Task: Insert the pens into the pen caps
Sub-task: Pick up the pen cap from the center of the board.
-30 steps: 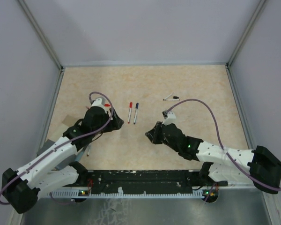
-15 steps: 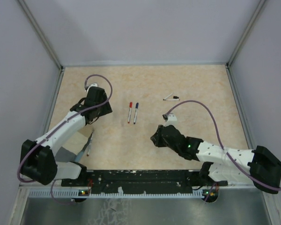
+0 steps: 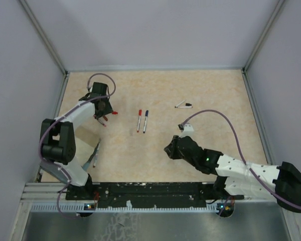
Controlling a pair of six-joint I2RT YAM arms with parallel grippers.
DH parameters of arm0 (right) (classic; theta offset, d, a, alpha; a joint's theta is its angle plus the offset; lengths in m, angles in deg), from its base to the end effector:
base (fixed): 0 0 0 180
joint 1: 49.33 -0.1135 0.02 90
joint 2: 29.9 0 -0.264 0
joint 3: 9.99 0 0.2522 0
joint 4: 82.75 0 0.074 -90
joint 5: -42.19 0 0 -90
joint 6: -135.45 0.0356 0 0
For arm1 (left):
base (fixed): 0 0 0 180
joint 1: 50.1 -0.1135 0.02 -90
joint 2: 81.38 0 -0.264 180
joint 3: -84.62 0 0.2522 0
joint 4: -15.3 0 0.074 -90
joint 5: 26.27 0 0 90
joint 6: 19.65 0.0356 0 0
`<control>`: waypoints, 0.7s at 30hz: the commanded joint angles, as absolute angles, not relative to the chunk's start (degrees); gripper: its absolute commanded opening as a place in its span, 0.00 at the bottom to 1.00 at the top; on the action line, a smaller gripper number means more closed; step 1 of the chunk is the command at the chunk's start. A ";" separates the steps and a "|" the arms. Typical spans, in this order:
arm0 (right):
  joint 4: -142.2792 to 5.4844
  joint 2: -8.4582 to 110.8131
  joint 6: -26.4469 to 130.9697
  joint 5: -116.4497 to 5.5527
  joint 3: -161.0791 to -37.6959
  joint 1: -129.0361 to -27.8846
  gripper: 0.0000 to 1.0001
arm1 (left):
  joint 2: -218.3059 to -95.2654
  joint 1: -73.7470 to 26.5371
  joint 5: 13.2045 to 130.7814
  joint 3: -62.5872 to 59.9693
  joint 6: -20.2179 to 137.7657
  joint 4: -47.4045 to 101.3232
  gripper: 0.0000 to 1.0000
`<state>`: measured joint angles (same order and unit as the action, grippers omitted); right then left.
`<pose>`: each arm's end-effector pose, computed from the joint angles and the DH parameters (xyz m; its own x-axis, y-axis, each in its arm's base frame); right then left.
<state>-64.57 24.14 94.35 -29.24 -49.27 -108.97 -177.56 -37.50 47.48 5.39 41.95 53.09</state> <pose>0.1105 0.1662 0.2043 -0.6952 0.2264 -0.6822 -0.2418 0.8201 0.5186 0.3458 -0.0671 0.2141 -0.7256 -0.3057 -0.6165 -0.3335 0.9399 -0.0736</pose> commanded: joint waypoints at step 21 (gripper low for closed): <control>-64.59 22.25 94.97 -27.50 -48.41 -109.38 0.09 | -190.13 -41.93 48.34 -2.41 42.13 56.11 0.49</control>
